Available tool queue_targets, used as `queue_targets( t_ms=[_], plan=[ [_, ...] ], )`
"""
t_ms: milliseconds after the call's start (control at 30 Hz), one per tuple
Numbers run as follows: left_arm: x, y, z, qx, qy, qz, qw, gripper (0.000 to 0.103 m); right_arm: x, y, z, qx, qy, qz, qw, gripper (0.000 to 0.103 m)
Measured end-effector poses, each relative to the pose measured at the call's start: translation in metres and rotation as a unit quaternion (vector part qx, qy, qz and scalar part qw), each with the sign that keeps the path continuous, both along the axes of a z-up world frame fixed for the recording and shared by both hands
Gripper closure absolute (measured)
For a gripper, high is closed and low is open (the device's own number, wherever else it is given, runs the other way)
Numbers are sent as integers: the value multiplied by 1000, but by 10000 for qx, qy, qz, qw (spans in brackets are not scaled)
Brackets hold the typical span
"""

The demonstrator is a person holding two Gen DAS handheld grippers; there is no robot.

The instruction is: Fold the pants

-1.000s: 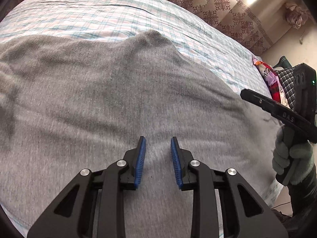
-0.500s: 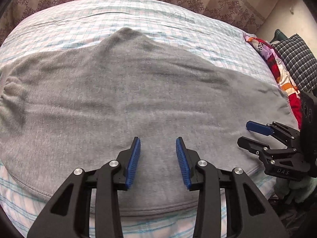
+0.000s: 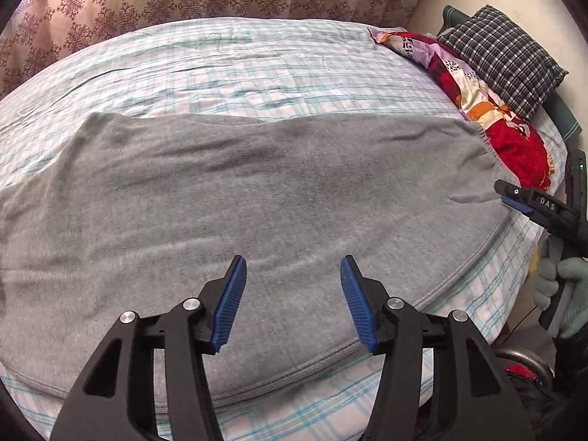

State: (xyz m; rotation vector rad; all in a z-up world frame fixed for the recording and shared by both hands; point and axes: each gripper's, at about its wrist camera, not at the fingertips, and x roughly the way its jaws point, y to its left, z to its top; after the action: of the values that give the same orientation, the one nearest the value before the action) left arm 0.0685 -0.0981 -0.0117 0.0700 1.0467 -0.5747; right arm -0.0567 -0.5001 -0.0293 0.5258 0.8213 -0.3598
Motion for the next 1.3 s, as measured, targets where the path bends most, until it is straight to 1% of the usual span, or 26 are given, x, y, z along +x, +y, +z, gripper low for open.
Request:
queue_targets(
  t_ms=[100, 200, 267, 367, 400, 533, 633, 700, 833, 867, 900, 933, 1000, 1033, 1100, 1200, 1300],
  plan=[
    [4, -13, 4, 6, -2, -53, 10000, 47, -28, -49, 2, 172, -88, -708, 9973, 44],
    [8, -24, 8, -27, 46, -78, 10000, 47, -46, -85, -1, 399, -171, -1109, 9929, 44],
    [9, -32, 10, -34, 60, -122, 9999, 47, -49, -102, -8, 727, -269, -1175, 9900, 44],
    [11, -45, 11, 7, 63, -201, 9998, 47, -40, -115, -23, 1276, -455, -1000, 9857, 43],
    [11, -49, 11, 16, 72, -226, 9997, 47, -35, -113, -26, 1328, -508, -925, 9855, 42],
    [12, -59, 14, 54, 52, -297, 9995, 47, -17, -113, -28, 1178, -587, -610, 9894, 42],
    [13, -62, 13, 91, 70, -301, 9995, 47, -4, -115, -32, 910, -598, -449, 9930, 42],
    [14, -63, 11, 104, 102, -294, 9995, 47, 5, -116, -36, 739, -576, -387, 9949, 44],
    [16, -66, 8, 89, 173, -287, 9994, 47, 17, -114, -40, 605, -575, -341, 9959, 44],
    [16, -67, 7, 100, 180, -295, 9994, 47, 20, -113, -40, 568, -535, -331, 9964, 48],
    [16, -69, 7, 107, 186, -308, 9993, 47, 20, -114, -41, 585, -506, -328, 9965, 55],
    [17, -70, 6, 114, 191, -323, 9992, 47, 20, -116, -42, 628, -512, -340, 9961, 56],
    [17, -74, 6, 123, 194, -356, 9991, 47, 20, -118, -43, 732, -545, -306, 9954, 65],
    [17, -75, 6, 130, 191, -376, 9990, 47, 19, -118, -43, 772, -560, -271, 9951, 67],
    [18, -79, 6, 139, 188, -409, 9989, 47, 18, -115, -41, 764, -528, -227, 9954, 77],
    [19, -84, 7, 126, 181, -449, 9987, 47, 20, -106, -33, 547, -501, -216, 9970, 82],
    [24, -87, 8, 26, 269, -450, 9986, 47, 22, -92, -13, 159, -568, -129, 9982, 83]
  ],
)
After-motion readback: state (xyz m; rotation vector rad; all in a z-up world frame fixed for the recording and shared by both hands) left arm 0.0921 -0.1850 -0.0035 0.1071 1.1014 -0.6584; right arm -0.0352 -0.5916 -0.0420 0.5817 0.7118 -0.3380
